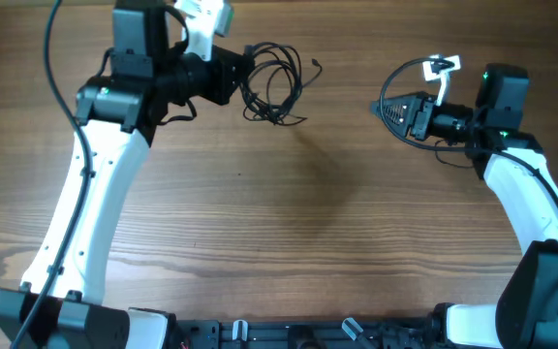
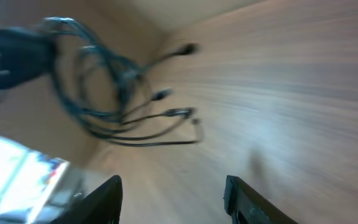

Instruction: Untangle cables

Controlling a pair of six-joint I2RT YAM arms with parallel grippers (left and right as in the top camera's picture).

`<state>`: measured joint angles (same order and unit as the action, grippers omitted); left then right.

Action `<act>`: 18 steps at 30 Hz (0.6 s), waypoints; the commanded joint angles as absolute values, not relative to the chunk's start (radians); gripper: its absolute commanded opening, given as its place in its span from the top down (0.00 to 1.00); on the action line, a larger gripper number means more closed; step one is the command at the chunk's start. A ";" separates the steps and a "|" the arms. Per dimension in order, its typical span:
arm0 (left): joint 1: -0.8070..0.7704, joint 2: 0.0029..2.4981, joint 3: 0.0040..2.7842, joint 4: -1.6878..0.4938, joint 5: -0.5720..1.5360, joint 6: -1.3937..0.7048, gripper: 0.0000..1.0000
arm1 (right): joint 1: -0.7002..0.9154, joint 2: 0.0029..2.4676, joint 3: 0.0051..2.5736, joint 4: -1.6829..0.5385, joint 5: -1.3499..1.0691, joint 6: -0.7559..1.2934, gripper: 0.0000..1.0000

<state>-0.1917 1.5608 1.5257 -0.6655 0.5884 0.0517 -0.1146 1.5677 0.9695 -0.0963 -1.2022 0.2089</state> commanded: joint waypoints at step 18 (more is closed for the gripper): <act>-0.365 1.633 1.549 -0.576 0.575 0.101 0.84 | 0.160 1.580 0.977 -0.120 -0.501 0.761 0.47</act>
<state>-0.3622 1.6367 1.5257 -0.5800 0.5697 0.0853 0.1608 1.5700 0.9710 -0.1200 -0.5671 0.7517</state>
